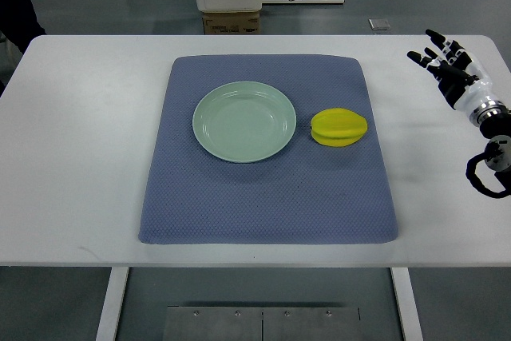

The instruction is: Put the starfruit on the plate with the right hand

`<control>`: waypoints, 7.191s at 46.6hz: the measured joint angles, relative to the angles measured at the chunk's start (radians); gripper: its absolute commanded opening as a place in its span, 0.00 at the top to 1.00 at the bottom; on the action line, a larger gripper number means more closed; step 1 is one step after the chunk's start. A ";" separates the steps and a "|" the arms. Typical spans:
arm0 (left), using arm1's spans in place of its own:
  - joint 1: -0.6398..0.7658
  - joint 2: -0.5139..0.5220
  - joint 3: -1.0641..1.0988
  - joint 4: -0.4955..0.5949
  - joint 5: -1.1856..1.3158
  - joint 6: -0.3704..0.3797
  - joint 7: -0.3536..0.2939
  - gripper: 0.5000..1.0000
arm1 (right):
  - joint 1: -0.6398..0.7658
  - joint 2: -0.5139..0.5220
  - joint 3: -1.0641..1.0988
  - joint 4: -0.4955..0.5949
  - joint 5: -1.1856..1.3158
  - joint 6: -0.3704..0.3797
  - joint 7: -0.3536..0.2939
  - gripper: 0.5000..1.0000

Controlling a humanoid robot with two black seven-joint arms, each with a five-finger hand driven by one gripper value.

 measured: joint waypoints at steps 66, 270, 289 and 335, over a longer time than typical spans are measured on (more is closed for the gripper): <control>0.000 0.000 0.000 0.000 0.000 0.000 0.000 0.00 | -0.038 -0.001 0.096 -0.066 0.000 0.000 0.005 0.00; 0.000 0.000 0.000 0.000 0.000 0.000 0.000 0.00 | 0.056 -0.086 -0.546 0.427 -0.621 -0.435 0.195 0.30; 0.000 0.000 0.000 0.000 0.000 -0.001 0.000 0.00 | 0.092 -0.052 -0.610 0.420 -0.621 -0.434 0.186 0.89; 0.000 0.000 0.000 0.000 0.000 -0.001 0.000 0.00 | 0.190 -0.121 -0.623 0.429 -0.568 -0.420 0.220 1.00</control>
